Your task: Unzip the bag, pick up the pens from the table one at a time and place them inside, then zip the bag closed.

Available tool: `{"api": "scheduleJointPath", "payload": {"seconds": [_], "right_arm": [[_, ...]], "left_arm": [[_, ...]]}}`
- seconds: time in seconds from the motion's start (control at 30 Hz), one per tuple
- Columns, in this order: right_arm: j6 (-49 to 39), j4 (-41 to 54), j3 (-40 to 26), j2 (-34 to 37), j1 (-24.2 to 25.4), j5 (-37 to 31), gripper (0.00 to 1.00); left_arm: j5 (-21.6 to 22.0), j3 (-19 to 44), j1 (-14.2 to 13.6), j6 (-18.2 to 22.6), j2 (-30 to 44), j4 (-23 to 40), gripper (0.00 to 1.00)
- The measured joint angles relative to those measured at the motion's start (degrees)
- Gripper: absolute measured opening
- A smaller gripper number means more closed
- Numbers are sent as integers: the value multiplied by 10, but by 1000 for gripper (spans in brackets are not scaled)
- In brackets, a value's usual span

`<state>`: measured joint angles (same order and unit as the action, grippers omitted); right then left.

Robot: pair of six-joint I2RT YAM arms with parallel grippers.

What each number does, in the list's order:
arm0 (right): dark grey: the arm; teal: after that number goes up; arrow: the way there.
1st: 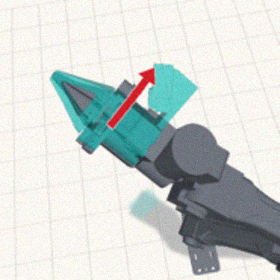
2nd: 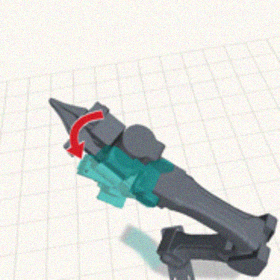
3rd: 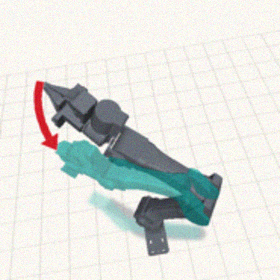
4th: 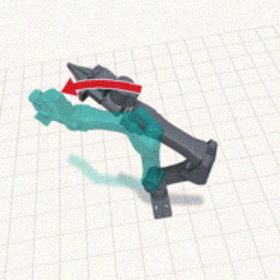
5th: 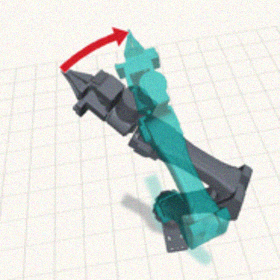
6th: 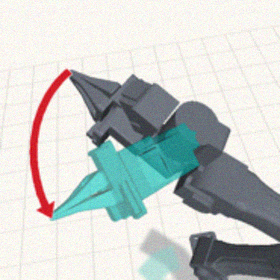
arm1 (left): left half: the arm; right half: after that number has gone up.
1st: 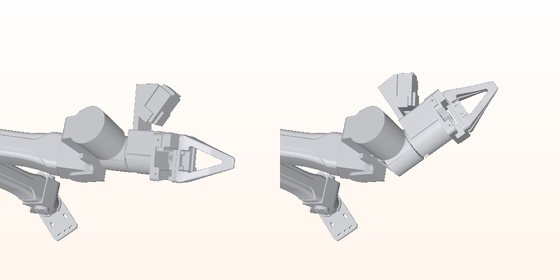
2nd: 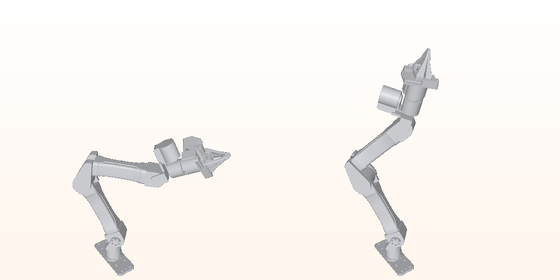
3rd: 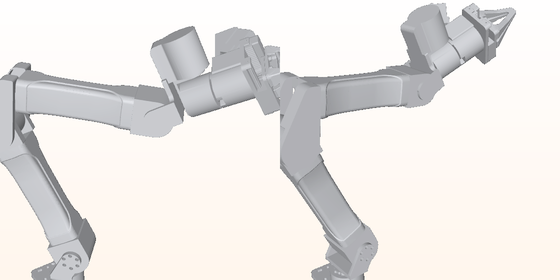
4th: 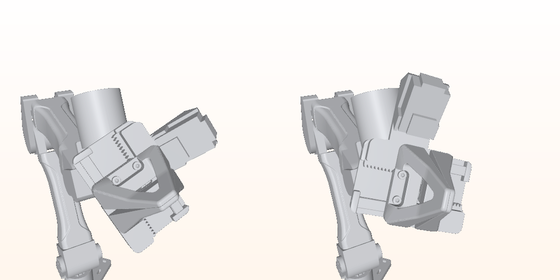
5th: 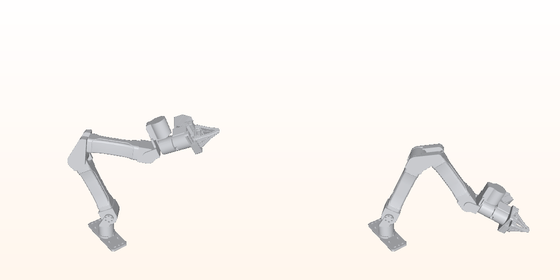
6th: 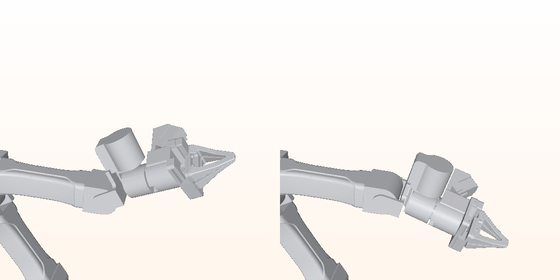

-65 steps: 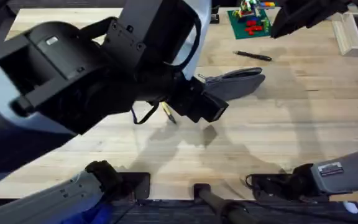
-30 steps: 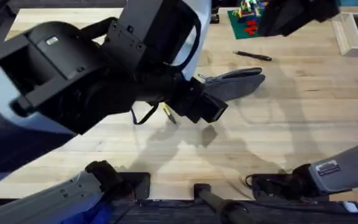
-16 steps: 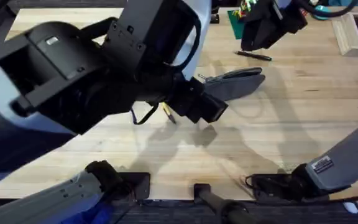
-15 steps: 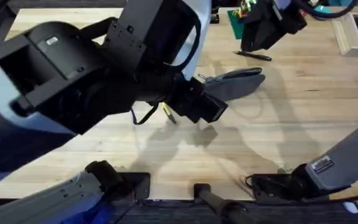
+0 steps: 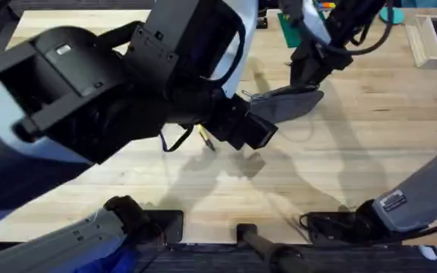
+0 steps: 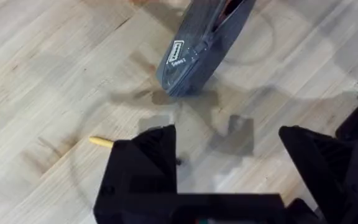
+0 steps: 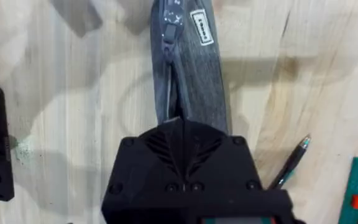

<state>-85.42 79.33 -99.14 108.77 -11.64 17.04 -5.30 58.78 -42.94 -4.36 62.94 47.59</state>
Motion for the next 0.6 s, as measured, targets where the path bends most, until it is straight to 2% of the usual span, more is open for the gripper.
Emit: {"api": "scheduleJointPath", "payload": {"seconds": [0.6], "right_arm": [[50, -22, 23, 0, -15, -25, 33]], "left_arm": [[3, 0, 0, 0, 0, 0, 995]]}}
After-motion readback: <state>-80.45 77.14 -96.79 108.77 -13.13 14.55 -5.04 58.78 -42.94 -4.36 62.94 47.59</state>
